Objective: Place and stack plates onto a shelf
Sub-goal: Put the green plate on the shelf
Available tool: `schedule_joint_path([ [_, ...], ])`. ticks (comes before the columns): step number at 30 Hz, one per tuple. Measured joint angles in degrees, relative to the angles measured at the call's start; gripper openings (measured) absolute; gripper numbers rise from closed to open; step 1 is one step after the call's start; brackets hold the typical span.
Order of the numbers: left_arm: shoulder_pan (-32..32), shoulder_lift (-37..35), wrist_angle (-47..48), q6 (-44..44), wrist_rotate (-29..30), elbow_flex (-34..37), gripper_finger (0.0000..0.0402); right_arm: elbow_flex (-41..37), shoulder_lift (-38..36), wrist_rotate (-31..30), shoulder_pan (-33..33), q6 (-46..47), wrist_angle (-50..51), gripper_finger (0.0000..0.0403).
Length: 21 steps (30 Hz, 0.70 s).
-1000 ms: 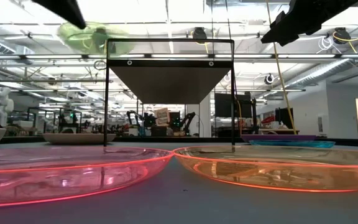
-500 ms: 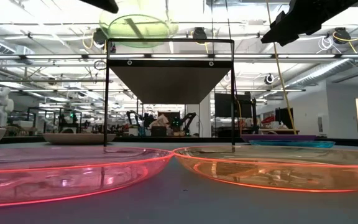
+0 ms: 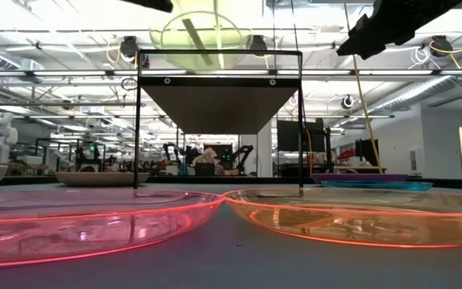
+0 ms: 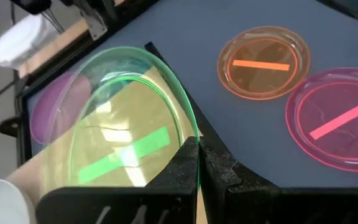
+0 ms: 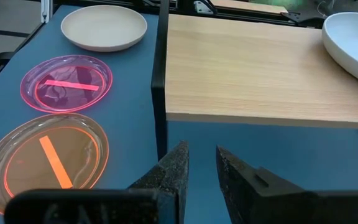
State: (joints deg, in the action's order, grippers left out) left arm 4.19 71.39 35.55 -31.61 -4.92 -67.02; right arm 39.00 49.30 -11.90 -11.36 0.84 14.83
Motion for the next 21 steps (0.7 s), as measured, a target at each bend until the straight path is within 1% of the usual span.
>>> schedule_joint_path([
  [11, -2.87, 6.31, -2.13, -0.72, -0.46, 0.00, 0.0003, 0.00, 0.02, 0.00, -0.02, 0.00, 0.00, 0.0066],
  [21, -3.48, 8.99, -2.79, 0.44, -0.44, 0.02, 0.0003, 0.00, 0.02, 0.00, -0.02, 0.00, 0.04, 0.0066],
])
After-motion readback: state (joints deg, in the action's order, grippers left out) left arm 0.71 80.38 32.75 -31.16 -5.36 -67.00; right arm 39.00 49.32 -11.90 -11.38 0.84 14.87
